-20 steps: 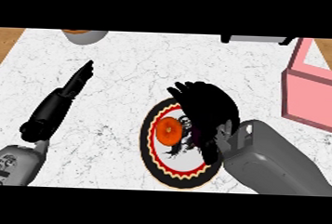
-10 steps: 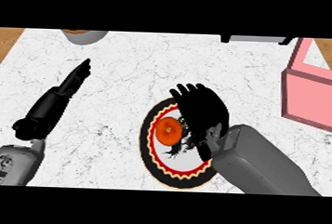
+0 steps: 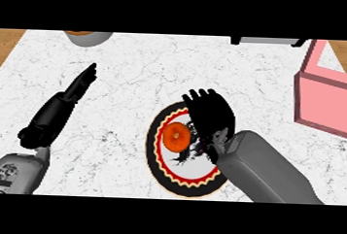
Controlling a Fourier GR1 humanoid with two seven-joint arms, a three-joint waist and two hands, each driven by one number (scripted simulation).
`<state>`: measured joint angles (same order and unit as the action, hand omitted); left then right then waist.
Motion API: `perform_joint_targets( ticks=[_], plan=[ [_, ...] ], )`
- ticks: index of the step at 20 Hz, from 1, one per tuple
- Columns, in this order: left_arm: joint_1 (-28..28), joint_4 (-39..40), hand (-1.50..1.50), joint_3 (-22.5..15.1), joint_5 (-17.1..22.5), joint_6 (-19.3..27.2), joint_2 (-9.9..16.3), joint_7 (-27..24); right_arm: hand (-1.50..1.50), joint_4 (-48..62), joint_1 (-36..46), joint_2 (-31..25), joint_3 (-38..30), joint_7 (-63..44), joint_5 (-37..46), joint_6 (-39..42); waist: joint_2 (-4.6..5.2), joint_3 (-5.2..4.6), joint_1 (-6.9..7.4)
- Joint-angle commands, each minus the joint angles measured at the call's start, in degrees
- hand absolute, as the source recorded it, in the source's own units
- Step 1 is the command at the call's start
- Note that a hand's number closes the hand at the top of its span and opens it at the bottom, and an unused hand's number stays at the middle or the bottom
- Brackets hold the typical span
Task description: Pick the eggplant from the plate and place it in the cardboard box
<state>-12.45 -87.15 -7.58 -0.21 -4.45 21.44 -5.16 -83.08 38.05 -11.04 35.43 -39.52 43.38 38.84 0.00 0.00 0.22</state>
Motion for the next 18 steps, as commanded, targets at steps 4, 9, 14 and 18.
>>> perform_joint_targets(
  ticks=[4, 9, 14, 18],
  plan=[
    [-0.9, -2.1, 0.00, 2.5, -0.5, -2.5, -0.7, 3.4, -1.50, 5.4, -2.8, 5.8, 1.0, 2.9, 6.8, -3.6, 0.02, 0.01, 0.06],
    [4.4, -0.7, 0.00, 3.6, -2.7, -3.9, -1.9, -2.7, -1.50, 0.8, -6.5, 2.0, -2.2, 7.3, 8.6, -0.9, -0.06, 0.00, -0.16],
    [0.9, -2.9, 0.00, 5.1, -2.0, -5.1, -2.7, 2.8, -1.50, 10.0, -5.0, 4.3, -2.7, 10.0, 13.6, -3.9, -0.04, 0.01, 0.04],
    [0.4, -5.1, 0.00, 6.0, -1.8, -6.7, -2.6, 6.1, -1.50, 14.4, -4.6, 5.1, -4.8, 12.0, 17.0, -8.1, -0.01, 0.01, 0.08]
  ],
)
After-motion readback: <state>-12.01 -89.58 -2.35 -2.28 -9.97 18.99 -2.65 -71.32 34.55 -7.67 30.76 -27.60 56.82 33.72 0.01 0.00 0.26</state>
